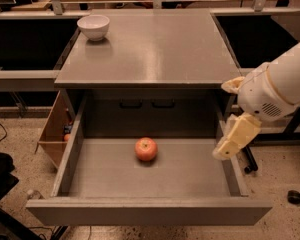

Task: Pick apple from top drawer and place on counter

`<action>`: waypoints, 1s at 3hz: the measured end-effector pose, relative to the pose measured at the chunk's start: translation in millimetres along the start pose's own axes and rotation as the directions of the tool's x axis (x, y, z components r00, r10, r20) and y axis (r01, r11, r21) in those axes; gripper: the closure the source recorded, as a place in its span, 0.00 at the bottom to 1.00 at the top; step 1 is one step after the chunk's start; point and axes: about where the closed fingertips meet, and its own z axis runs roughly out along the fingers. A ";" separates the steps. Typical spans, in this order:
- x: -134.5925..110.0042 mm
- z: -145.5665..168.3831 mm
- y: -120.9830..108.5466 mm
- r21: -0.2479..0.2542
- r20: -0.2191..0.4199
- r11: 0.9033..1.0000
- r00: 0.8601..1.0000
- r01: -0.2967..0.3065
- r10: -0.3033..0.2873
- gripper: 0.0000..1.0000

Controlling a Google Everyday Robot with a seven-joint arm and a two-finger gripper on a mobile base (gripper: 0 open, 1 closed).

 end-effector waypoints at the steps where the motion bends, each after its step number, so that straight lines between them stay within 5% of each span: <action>1: -13.1 60.4 -13.7 -0.006 0.136 1.000 0.990 -0.023 0.024 0.00; 3: -53.1 166.7 -62.1 0.040 0.257 0.996 0.964 -0.076 0.063 0.00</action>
Offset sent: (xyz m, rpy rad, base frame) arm 0.1449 0.1015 -0.1072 0.2666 -0.1421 -0.0741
